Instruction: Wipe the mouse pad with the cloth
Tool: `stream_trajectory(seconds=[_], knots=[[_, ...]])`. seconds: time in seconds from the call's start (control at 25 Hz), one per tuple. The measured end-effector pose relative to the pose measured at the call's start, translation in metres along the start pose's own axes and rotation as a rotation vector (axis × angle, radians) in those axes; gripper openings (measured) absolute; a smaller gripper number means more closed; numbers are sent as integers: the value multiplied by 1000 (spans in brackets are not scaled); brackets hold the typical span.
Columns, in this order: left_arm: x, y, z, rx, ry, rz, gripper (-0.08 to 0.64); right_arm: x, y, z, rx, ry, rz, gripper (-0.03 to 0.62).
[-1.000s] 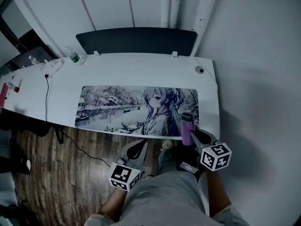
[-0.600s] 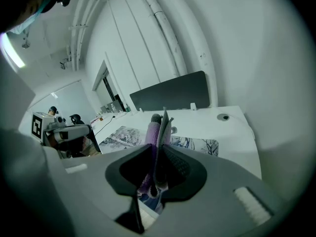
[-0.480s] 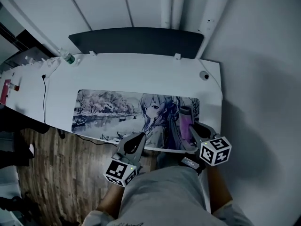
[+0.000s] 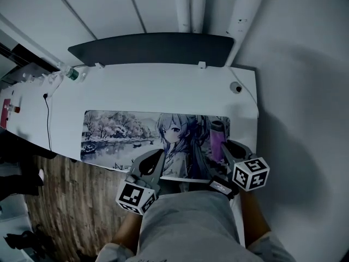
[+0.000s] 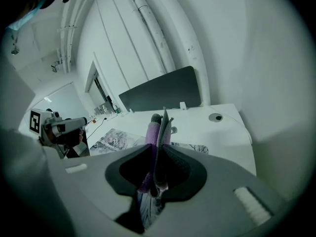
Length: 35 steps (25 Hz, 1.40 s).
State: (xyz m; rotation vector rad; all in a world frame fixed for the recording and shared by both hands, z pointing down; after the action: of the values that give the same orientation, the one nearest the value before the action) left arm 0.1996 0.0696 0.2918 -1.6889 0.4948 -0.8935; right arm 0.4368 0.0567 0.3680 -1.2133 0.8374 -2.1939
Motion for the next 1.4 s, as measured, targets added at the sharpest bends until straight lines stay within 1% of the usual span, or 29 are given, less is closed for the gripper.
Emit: stream_trajectory(seconds=[0.08,0.2,0.4,0.56,0.72,0.88,1.16,1.4], knots=[[7,-2,-7,-8,-8,0,18,4,0,7,14,-24,-7,75],[16,-6,-15,-28,-41,-28,18,1,-4,16,44,-83,-18,75],[30,-13,-38,-15,-87,-53,18,7,-1,36,79,-187,-11,75],[38,-19,-54,-16,-111,-80,18,15,-8,55,121,-261,-16,75],[46,-24,-66,-22,-131,-112,18,23,-19,76,129,-336,-49,75],[53,-32,-76,-31,-135,-137,18,34,-26,98,113,-407,-93,75],[58,-42,-84,-50,-134,-169,18,57,-36,115,100,-462,-166,75],[54,-39,-92,-50,-108,-177,18,70,-38,111,75,-455,-202,75]])
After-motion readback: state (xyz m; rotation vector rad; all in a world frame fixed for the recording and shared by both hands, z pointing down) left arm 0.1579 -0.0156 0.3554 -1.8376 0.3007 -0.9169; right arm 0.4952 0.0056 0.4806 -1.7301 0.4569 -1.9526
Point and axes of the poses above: the fingertips, and each gripper's own axes: x forward along the fingers, z to its right, y out of its top, the point moved 3 cm from there along -x, backward along the fingers, and after that the axes turned 4 degrees about x, right-handed, at the moved point
